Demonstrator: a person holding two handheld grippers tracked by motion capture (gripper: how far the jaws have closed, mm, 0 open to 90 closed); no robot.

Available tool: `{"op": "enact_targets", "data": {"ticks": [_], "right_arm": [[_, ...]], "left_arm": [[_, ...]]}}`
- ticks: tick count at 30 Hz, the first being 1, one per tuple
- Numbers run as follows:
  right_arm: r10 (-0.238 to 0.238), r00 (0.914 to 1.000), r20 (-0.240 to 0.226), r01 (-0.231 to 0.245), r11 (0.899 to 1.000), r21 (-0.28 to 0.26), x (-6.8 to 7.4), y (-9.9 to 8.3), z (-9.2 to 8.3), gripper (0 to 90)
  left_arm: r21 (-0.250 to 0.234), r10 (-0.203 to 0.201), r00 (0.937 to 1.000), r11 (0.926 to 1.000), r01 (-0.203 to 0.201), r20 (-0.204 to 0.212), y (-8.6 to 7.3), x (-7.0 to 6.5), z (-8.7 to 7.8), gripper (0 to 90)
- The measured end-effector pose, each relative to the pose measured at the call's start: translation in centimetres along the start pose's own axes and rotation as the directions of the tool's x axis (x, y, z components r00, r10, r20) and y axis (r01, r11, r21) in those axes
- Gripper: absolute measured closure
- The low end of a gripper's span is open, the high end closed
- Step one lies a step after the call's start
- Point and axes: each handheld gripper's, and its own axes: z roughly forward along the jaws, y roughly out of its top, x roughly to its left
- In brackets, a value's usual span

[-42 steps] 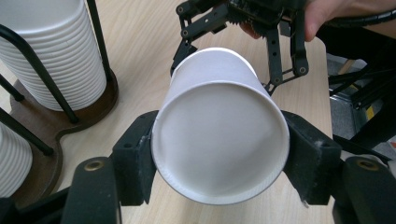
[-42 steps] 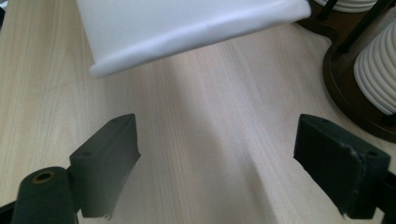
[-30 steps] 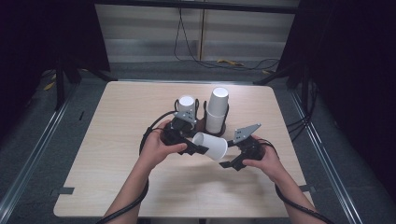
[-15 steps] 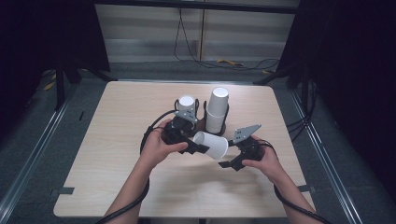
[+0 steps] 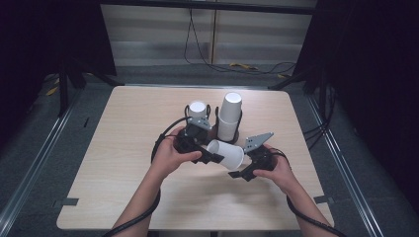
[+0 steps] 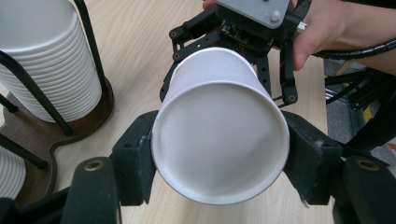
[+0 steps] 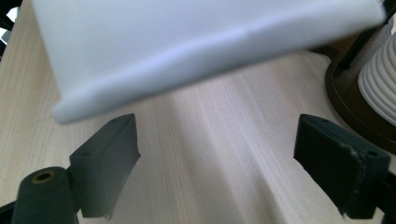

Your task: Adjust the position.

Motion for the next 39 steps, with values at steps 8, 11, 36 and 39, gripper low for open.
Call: {"op": "enact_targets", "data": {"ticks": [8,11,36,39], "right_arm": [[0.003,1.0,-0.003,-0.003,1.0,-0.017,0.0,0.1,-0.1,13.5],[0.008,1.0,-0.006,-0.008,1.0,-0.023,0.0,0.1,-0.1,13.4],[0.011,0.9999,-0.005,-0.011,0.998,-0.058,0.0,0.3,-0.2,12.7],[0.01,0.9999,-0.005,-0.01,0.998,-0.065,0.0,0.3,-0.2,12.5]], "left_arm": [[0.001,-0.004,1.0,1.0,0.004,0.002,0.3,0.0,0.2,34.3],[0.007,-0.009,1.0,0.9999,0.009,0.002,0.3,0.2,0.4,34.4],[0.028,-0.032,0.9993,0.9991,0.031,0.019,0.1,0.6,1.4,34.2],[0.03,-0.036,0.9991,0.9989,0.035,0.022,0.2,0.6,1.6,34.2]]}}
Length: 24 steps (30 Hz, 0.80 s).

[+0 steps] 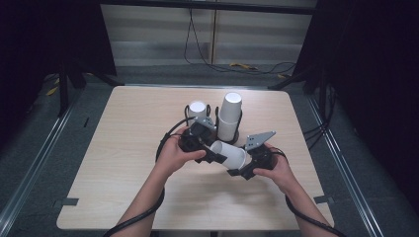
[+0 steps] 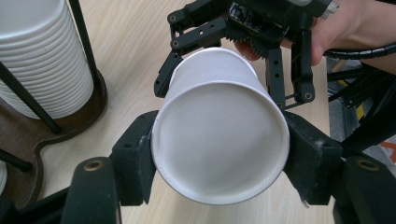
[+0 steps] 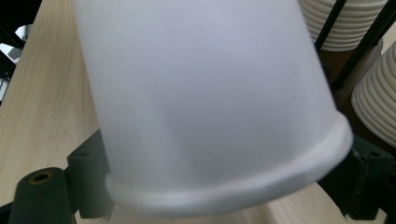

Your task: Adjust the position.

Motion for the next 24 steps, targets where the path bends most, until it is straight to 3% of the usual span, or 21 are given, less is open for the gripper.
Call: {"op": "enact_targets", "data": {"ticks": [24], "right_arm": [[-0.007,0.9999,-0.014,0.007,0.999,-0.046,0.1,0.0,0.2,16.9]], "left_arm": [[0.039,0.019,0.9995,0.9991,-0.02,0.025,1.2,0.0,1.0,34.1]]}}
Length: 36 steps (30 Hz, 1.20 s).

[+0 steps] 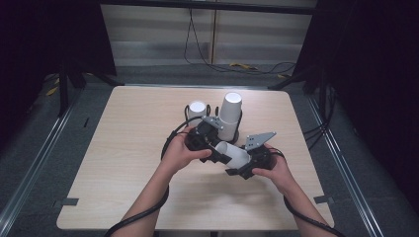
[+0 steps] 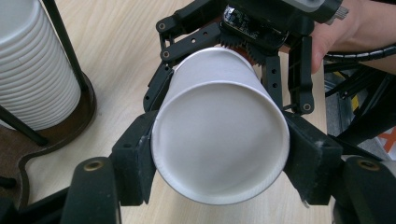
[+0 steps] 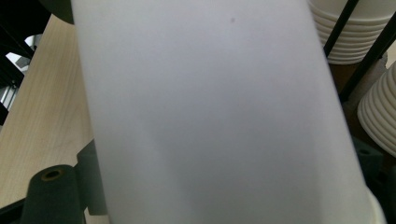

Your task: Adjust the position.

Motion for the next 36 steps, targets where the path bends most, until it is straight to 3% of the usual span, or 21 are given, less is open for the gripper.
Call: {"op": "enact_targets", "data": {"ticks": [11,14,16,24,28,36], "right_arm": [[0.0,1.0,0.004,0.0,1.0,-0.015,0.0,0.0,-0.4,18.9],[0.003,1.0,0.002,-0.003,1.0,-0.018,0.0,-0.1,-0.4,19.1],[0.007,1.0,0.002,-0.007,1.0,-0.015,-0.1,-0.1,-0.5,19.1],[0.018,0.9998,0.001,-0.018,1.0,0.007,-0.2,-0.4,-0.4,19.3],[0.022,0.9997,0.009,-0.022,1.0,0.02,-0.3,-0.5,-0.5,19.3],[0.021,0.9994,0.028,-0.022,0.998,0.065,-0.7,-0.5,-1.3,19.3]], "left_arm": [[-0.035,-0.01,0.9999,0.9993,0.01,0.008,-0.3,0.1,0.0,33.3],[-0.014,-0.002,0.9998,0.9999,0.002,-0.02,-0.4,0.2,0.0,31.9],[-0.002,-0.001,0.9993,1.0,0.001,-0.038,-0.6,0.3,0.0,25.8],[-0.027,-0.013,0.9983,0.9996,0.012,-0.056,-1.3,0.4,-0.6,17.9],[-0.006,0.005,0.9975,1.0,-0.005,-0.071,-1.6,0.4,-1.1,17.4],[0.001,0.002,0.9956,1.0,-0.002,-0.093,-2.8,0.2,-1.2,17.1]]}}
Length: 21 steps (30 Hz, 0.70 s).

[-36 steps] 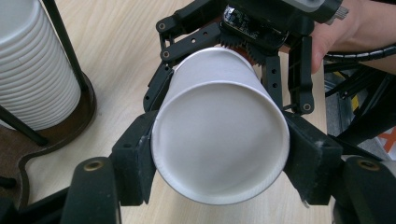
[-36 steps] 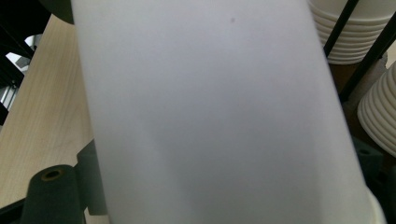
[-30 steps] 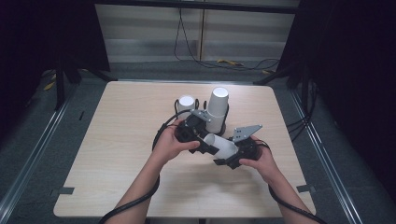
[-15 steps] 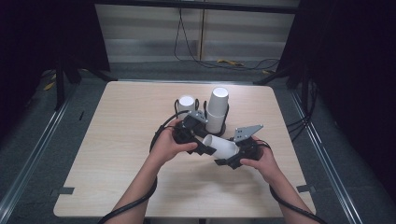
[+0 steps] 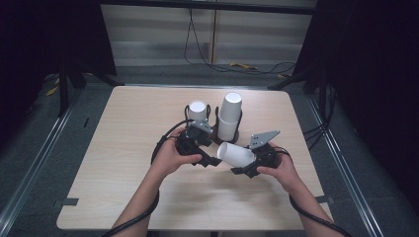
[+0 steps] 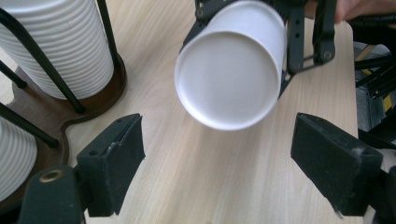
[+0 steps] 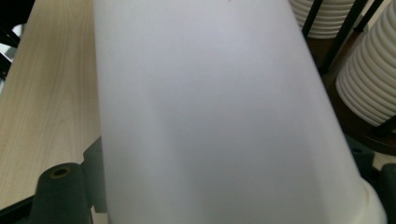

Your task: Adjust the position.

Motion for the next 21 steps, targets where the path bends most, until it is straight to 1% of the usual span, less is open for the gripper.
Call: {"op": "enact_targets", "data": {"ticks": [1,3,7,8,12,13,19,21], "right_arm": [[-0.004,1.0,0.004,0.004,1.0,0.01,0.0,0.1,-0.1,19.3],[-0.005,1.0,0.007,0.005,1.0,0.026,-0.1,0.3,-0.3,19.3],[-0.022,0.9996,0.018,0.021,0.998,0.066,-0.3,0.5,-0.6,19.3],[-0.024,0.9996,0.017,0.022,0.997,0.072,-0.3,0.5,-0.6,19.3],[-0.034,0.9993,0.019,0.032,0.995,0.095,-0.4,0.6,-0.5,19.3],[-0.035,0.9992,0.018,0.033,0.995,0.097,-0.4,0.7,-0.5,19.3],[-0.043,0.9989,0.015,0.041,0.991,0.13,-0.4,1.0,-0.3,19.3],[-0.049,0.9987,0.014,0.047,0.99,0.136,-0.4,1.1,-0.2,19.3]], "left_arm": [[0.0,0.006,1.0,1.0,-0.006,-0.001,-0.1,0.0,0.1,17.1],[0.008,-0.001,1.0,1.0,0.001,-0.004,-0.5,0.0,0.2,17.1],[0.018,-0.003,1.0,0.9998,0.003,-0.005,-1.2,0.1,0.6,17.1],[0.016,-0.012,0.9999,0.9998,0.012,-0.006,-1.4,0.0,0.7,17.1],[0.034,-0.009,0.9999,0.9994,0.009,-0.012,-1.9,0.1,0.9,17.1],[0.026,-0.012,0.9999,0.9996,0.012,-0.01,-2.1,0.1,0.9,17.2],[0.026,-0.014,0.9997,0.9996,0.015,-0.018,-2.7,0.0,1.1,17.2],[0.014,-0.018,0.9997,0.9997,0.018,-0.015,-3.0,0.0,1.2,17.2]]}}
